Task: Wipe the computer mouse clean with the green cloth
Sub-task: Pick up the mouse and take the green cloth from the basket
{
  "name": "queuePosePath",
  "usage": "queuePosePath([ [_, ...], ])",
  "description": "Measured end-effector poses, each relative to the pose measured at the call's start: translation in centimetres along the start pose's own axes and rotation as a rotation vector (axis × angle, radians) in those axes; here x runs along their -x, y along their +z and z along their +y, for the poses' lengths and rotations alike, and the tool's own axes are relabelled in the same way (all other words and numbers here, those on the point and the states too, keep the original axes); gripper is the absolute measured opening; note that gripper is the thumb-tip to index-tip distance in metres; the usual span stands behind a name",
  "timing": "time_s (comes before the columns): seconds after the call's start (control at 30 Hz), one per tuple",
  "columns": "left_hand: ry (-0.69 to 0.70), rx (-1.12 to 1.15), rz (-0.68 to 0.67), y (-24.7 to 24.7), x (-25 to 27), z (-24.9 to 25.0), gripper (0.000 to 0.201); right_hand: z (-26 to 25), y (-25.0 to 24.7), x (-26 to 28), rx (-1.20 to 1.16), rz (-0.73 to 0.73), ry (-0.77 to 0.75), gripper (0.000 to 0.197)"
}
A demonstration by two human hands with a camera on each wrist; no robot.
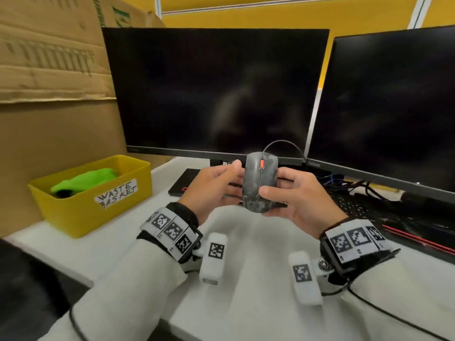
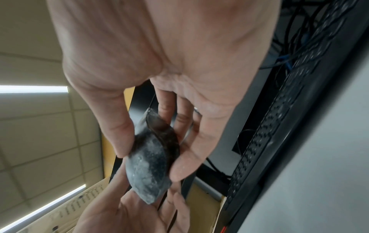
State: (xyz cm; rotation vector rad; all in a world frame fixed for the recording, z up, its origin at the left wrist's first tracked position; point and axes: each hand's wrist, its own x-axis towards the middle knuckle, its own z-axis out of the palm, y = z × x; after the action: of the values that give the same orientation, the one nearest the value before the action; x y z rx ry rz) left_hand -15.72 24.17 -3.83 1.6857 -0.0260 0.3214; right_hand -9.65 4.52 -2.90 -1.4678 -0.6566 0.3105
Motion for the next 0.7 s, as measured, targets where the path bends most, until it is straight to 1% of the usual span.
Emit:
queuePosePath([
  [0.07, -0.029, -0.044, 0.093, -2.4, 0.8, 0.2, 0.043, -0.1, 2.1, -0.9, -0.010, -0.041, -0.004, 0.033],
  [0.17, -0.069, -0.108, 0.235, -6.3, 1.8, 0.6, 0.036, 0.0, 5.4, -1.9, -0.037, -0.103, -0.010, 0.030],
  [0.3, -0.039, -0.195, 0.417, -11.5, 3.1, 1.3, 0.019, 0.4, 9.6, -3.0, -0.058, -0.184, -0.003, 0.030],
  [0.37, -0.012, -0.332, 0.556, -14.7, 3.5, 1.7, 0.015, 0.5, 11.6, -3.4, -0.059, -0.204, 0.002, 0.030],
  [0.43, -0.041, -0.581, 0.665, -18.1, 3.7, 2.6, 0.010, 0.6, 13.1, -3.7, -0.071, -0.221, 0.012, 0.031],
  [0.47, -0.099, -0.734, 0.672, -19.6, 3.6, 3.0, 0.011, 0.7, 13.8, -3.9, -0.079, -0.231, 0.018, 0.032],
  [0.53, -0.278, -0.956, 0.590, -22.1, 3.2, 3.9, 0.022, 0.8, 15.0, -4.2, -0.087, -0.248, 0.025, 0.032],
  [0.6, -0.449, -1.102, 0.441, -23.3, 2.7, 4.3, 0.033, 1.1, 15.8, -4.4, -0.081, -0.258, 0.030, 0.032],
  [0.7, -0.605, -1.355, 0.225, -24.2, 1.5, 4.0, 0.052, 1.6, 16.3, -4.6, -0.063, -0.269, 0.026, 0.030],
])
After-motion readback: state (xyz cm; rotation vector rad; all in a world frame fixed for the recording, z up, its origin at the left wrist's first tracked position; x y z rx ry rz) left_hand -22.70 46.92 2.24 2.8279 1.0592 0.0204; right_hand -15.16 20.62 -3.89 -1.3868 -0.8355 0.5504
